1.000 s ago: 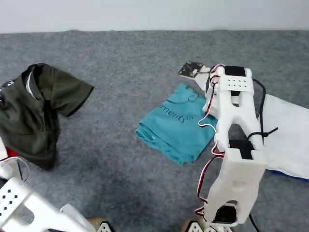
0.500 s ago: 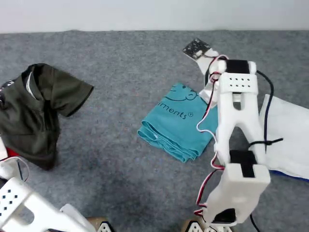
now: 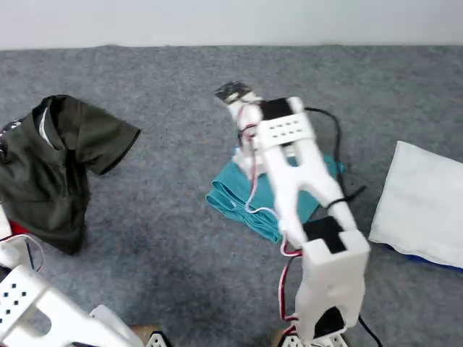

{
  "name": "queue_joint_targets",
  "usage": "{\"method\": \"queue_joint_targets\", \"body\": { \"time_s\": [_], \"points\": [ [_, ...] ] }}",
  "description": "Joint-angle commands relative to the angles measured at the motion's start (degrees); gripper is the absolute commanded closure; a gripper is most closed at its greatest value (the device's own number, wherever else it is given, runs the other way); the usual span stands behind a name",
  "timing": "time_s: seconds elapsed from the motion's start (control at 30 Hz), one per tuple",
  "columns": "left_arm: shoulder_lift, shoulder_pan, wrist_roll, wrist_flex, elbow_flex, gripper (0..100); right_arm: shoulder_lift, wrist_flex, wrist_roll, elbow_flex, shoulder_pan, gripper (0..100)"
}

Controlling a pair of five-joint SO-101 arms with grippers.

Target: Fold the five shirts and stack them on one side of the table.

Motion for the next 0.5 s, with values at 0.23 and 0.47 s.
{"method": "queue_joint_targets", "body": {
  "time_s": [0.23, 0.47],
  "points": [
    [-1.23, 0.26, -0.44, 1.32, -0.75, 99, 7.96, -2.51, -4.13, -1.67, -11.30, 99.0],
    [-1.23, 0.26, -3.16, 1.14, -0.75, 99, -0.84, 2.59, -4.13, -1.67, -8.40, 99.0]
  ]
}}
